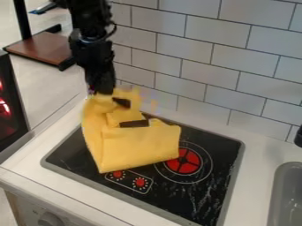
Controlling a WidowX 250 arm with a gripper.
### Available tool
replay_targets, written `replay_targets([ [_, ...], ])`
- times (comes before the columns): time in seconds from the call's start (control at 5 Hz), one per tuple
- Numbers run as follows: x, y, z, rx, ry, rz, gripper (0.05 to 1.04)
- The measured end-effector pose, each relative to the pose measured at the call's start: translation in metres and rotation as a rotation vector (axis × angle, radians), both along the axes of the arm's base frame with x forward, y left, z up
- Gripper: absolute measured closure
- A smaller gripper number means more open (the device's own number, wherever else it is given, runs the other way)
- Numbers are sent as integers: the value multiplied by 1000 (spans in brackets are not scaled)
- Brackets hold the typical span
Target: Unfold cloth from bottom right to top left
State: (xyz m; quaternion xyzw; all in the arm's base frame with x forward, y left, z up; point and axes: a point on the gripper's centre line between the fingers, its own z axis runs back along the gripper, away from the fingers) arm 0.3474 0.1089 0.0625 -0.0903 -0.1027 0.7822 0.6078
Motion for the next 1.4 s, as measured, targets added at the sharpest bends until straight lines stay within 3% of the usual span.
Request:
replay_targets([
  [0.2, 0, 9, -15, 36, 19, 17, 1034],
  [0.6, 9, 24, -41, 117, -1, 23, 1014],
  [0.8, 9, 29, -41, 124, -8, 50, 865],
  [1.2, 1, 27, -46, 100, 12, 49, 406],
  [1.4, -5, 26, -32, 111, 7, 24, 148],
])
